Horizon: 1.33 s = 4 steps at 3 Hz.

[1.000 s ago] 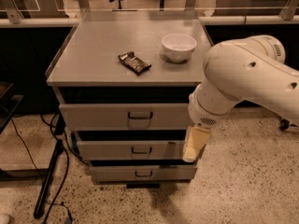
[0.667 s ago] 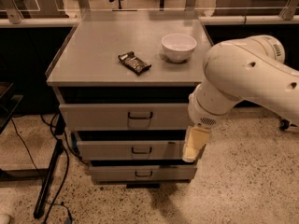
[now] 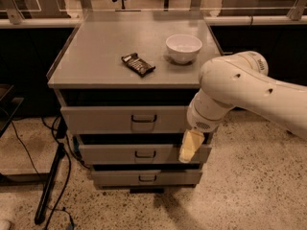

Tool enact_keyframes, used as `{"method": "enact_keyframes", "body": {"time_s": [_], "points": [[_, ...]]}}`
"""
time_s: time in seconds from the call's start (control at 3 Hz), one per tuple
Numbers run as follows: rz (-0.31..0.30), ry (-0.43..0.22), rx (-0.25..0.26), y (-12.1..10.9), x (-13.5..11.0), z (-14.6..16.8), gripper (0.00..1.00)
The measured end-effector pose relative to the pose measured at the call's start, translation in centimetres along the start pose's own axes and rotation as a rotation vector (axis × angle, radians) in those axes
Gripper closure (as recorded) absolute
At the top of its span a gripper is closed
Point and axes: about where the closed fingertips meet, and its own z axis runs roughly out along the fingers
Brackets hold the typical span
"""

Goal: Open top drawer

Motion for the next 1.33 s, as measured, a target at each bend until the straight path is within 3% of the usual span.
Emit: {"method": "enact_keyframes", "body": {"time_s": [0.67, 1.33], "points": [[0.023, -0.019, -0.005, -0.1, -0.6, 1.4, 0.00], [0.085, -0.054, 0.021, -2.6, -1.9, 4.3, 0.00]]}}
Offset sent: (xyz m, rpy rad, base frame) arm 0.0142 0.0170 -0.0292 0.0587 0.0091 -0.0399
